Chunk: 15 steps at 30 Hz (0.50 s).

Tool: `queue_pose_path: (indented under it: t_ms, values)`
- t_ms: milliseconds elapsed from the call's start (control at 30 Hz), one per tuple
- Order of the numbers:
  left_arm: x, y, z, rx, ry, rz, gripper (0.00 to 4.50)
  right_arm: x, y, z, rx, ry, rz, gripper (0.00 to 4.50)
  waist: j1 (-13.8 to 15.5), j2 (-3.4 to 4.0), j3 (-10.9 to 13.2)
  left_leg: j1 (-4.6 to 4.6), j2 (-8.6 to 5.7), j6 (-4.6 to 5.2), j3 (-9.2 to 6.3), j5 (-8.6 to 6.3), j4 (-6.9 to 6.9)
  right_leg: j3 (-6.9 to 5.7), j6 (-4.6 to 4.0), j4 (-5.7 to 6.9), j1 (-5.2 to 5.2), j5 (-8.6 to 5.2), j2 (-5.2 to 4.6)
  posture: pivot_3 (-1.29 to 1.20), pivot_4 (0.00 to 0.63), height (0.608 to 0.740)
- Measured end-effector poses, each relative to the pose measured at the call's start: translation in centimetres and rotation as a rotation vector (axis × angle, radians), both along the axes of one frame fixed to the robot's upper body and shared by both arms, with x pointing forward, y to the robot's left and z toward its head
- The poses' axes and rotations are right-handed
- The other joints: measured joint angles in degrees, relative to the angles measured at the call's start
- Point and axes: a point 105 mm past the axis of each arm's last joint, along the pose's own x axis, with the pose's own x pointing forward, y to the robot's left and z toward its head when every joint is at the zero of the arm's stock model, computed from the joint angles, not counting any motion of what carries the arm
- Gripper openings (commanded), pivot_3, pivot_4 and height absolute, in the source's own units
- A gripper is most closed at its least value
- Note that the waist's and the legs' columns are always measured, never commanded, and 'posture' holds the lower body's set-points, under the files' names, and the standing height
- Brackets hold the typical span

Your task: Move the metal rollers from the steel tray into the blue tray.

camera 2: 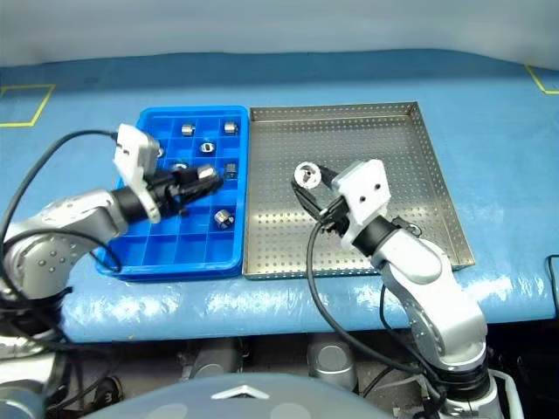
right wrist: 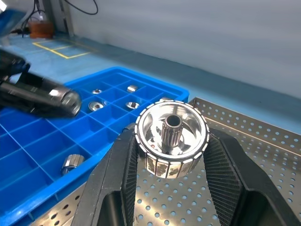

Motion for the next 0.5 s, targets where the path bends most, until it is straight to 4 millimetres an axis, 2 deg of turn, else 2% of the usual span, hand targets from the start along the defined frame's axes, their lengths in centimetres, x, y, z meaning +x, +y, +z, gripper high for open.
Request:
queue_pose_path:
  t_ms: [67, 233, 500]
  values:
    - [-1.0, 1.6, -0.3, 0.086, 0.013, 0.008, 1.86, 0.0, 0.1, 0.1, 0.005, 0.003, 0.017, 1.69, 0.75, 0.00, 0.01, 0.02, 0.02, 0.00, -0.01, 0.00, -0.02, -0.04, -0.07, 0.04, -0.02, -0.04, 0.00, -0.05, 0.150, 0.740]
    - [-1.6, 5.2, 0.4, 0.188, -0.024, 0.119, 1.86, 0.0, 0.5, 0.2, 0.024, 0.014, 0.049, 1.69, 2.69, 0.00, 0.01, 0.04, 0.04, 0.00, -0.01, 0.00, -0.04, -0.09, -0.43, 0.07, -0.02, -0.24, -0.01, -0.01, 0.150, 0.740]
    - [-3.7, 7.1, -2.5, 0.238, 0.087, 0.185, 1.86, 0.1, 1.0, 0.5, 0.036, 0.020, 0.088, 1.69, 3.85, 0.00, 0.01, 0.02, 0.05, -0.03, -0.03, -0.02, -0.14, -0.13, -0.41, 0.04, -0.04, -0.23, -0.03, 0.02, 0.150, 0.740]
